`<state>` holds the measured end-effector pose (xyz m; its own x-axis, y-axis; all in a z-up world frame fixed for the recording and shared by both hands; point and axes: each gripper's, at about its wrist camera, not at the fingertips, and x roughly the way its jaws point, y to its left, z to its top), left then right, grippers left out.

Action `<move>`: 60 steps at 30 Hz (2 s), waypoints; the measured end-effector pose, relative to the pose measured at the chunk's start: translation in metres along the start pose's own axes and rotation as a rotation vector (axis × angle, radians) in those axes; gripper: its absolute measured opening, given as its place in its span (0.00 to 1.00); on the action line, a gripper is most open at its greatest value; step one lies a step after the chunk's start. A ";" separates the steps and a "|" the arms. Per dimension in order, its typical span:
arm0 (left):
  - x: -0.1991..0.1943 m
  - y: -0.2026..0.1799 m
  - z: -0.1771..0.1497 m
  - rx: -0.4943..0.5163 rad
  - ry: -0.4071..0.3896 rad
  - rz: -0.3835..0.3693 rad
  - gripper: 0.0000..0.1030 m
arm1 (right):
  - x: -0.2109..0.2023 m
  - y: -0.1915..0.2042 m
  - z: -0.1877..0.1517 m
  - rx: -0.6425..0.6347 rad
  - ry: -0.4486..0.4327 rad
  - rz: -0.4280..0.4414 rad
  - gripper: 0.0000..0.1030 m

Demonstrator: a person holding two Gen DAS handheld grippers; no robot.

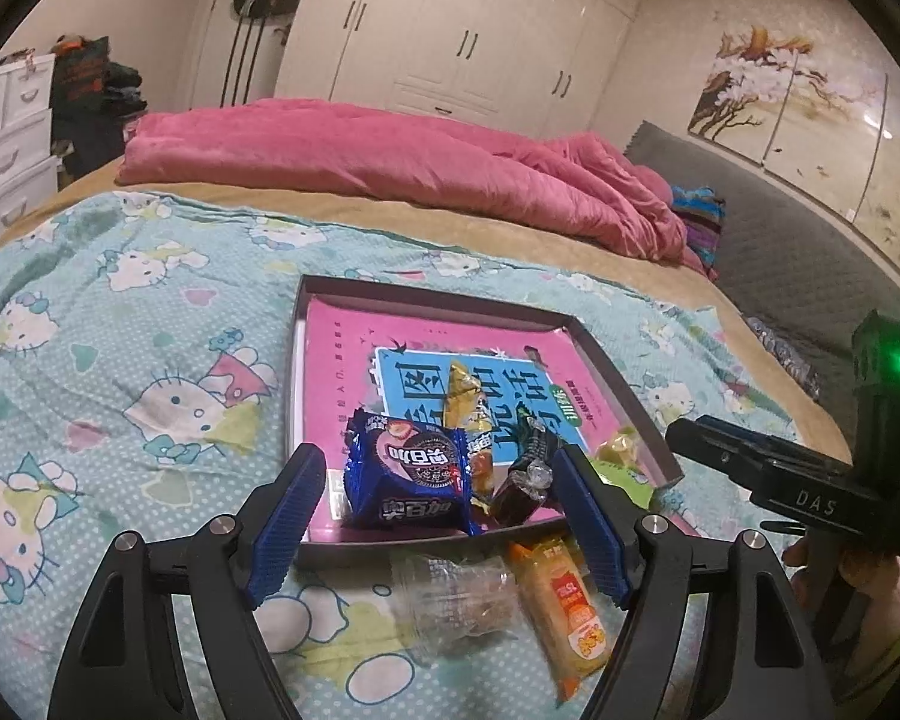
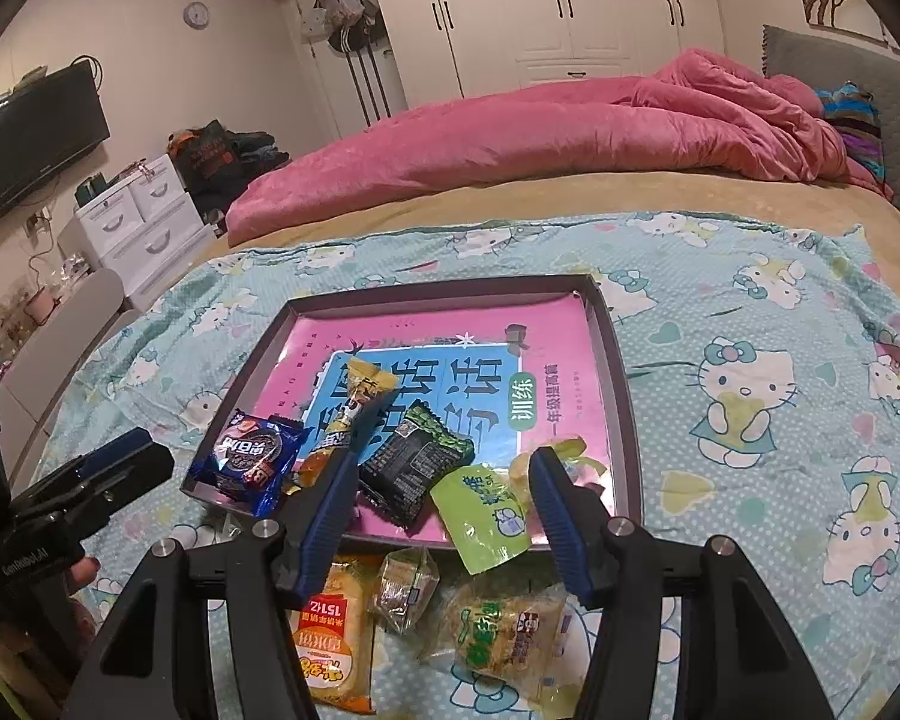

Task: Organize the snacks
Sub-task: 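Withdraw both grippers from the tray toward the snacks beside it, then grasp the clear cookie bag with the left gripper while the right grasps a clear wrapped snack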

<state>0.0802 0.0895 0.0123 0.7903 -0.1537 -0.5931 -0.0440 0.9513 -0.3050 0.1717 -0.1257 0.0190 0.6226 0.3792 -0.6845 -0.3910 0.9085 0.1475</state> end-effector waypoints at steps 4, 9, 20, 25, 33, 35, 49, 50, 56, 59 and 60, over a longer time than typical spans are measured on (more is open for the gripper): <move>-0.004 -0.001 0.000 -0.012 0.003 -0.015 0.77 | -0.004 0.000 -0.001 0.001 -0.003 0.007 0.57; -0.008 -0.006 -0.001 -0.021 0.012 -0.030 0.79 | -0.009 0.001 -0.002 -0.006 -0.006 0.014 0.58; -0.011 -0.020 -0.010 -0.062 0.080 -0.093 0.80 | -0.017 0.004 -0.006 -0.020 -0.012 0.042 0.64; -0.014 -0.031 -0.014 -0.038 0.096 -0.089 0.80 | -0.023 0.003 -0.006 -0.024 -0.020 0.049 0.64; -0.014 -0.040 -0.022 -0.023 0.133 -0.072 0.80 | -0.031 -0.003 -0.006 -0.016 -0.033 0.063 0.65; -0.014 -0.042 -0.024 -0.019 0.143 -0.067 0.80 | -0.033 -0.003 -0.006 -0.016 -0.032 0.068 0.65; -0.012 -0.037 -0.034 -0.019 0.186 0.012 0.80 | -0.035 -0.001 -0.013 -0.024 -0.022 0.097 0.65; -0.011 -0.036 -0.035 -0.019 0.189 0.018 0.80 | -0.035 -0.001 -0.014 -0.027 -0.020 0.099 0.65; -0.008 -0.033 -0.038 -0.020 0.208 0.049 0.80 | -0.032 0.003 -0.020 -0.043 -0.003 0.108 0.65; -0.007 -0.032 -0.039 -0.020 0.214 0.057 0.80 | -0.030 0.003 -0.023 -0.046 0.006 0.114 0.65; -0.007 -0.032 -0.040 -0.019 0.216 0.060 0.80 | -0.030 0.003 -0.024 -0.046 0.008 0.116 0.65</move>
<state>0.0518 0.0491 -0.0034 0.6368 -0.1521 -0.7558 -0.1001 0.9557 -0.2767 0.1358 -0.1385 0.0231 0.5659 0.4795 -0.6707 -0.4910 0.8495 0.1931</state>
